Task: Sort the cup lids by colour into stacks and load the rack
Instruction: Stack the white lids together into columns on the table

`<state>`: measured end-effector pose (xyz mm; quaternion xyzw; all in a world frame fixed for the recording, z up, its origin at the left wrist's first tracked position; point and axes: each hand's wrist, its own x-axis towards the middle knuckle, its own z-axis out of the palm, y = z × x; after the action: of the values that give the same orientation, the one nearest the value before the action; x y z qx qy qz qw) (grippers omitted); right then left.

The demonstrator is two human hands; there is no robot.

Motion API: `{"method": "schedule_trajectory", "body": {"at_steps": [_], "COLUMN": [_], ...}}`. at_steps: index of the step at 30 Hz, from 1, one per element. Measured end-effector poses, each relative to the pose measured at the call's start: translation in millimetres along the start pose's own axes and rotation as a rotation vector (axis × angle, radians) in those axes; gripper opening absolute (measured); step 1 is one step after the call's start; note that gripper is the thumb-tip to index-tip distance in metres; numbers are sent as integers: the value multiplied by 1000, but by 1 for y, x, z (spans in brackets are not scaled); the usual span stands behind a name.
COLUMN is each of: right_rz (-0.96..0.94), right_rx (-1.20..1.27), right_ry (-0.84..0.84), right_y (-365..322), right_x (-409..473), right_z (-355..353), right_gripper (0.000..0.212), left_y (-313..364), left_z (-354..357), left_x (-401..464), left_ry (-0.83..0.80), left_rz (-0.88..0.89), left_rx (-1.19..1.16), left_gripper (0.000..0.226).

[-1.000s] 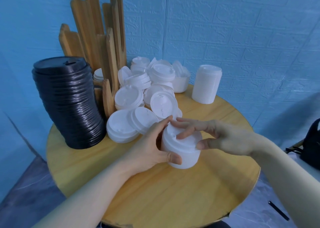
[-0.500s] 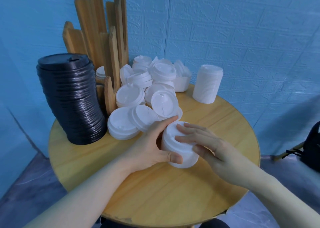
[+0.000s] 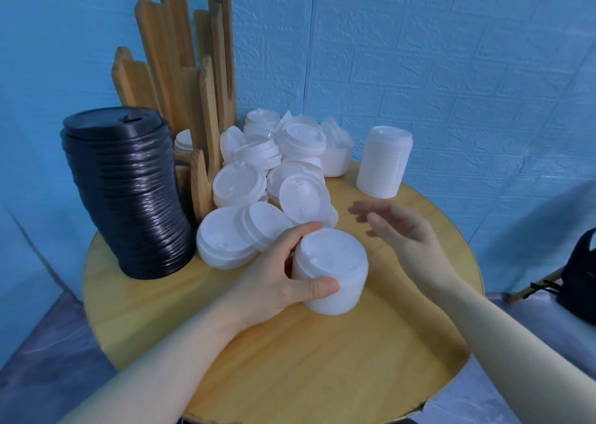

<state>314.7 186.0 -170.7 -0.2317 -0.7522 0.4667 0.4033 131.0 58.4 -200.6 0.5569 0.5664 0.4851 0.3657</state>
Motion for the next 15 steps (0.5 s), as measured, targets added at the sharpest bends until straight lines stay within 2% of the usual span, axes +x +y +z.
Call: {"method": "schedule_trajectory", "body": {"at_steps": [2, 5, 10, 13, 15], "right_rz": [26, 56, 131, 181, 164], "right_rx": [-95, -215, -355, -511, -577], "right_ry": [26, 21, 32, 29, 95], "right_y": [5, 11, 29, 40, 46], "right_x": [21, 53, 101, 115, 118], "right_z": [6, 18, 38, 45, 46], "right_gripper": [21, 34, 43, 35, 24], "left_y": [0, -1, -2, -2, -2], "left_z": [-1, -2, -1, -1, -1], "left_x": [1, 1, 2, 2, 1], "left_ry": [17, 18, 26, 29, 28], "left_rz": [8, 7, -9, -13, -7], "left_rx": [2, 5, -21, -31, -31], "left_gripper": [89, 92, 84, 87, 88]}}
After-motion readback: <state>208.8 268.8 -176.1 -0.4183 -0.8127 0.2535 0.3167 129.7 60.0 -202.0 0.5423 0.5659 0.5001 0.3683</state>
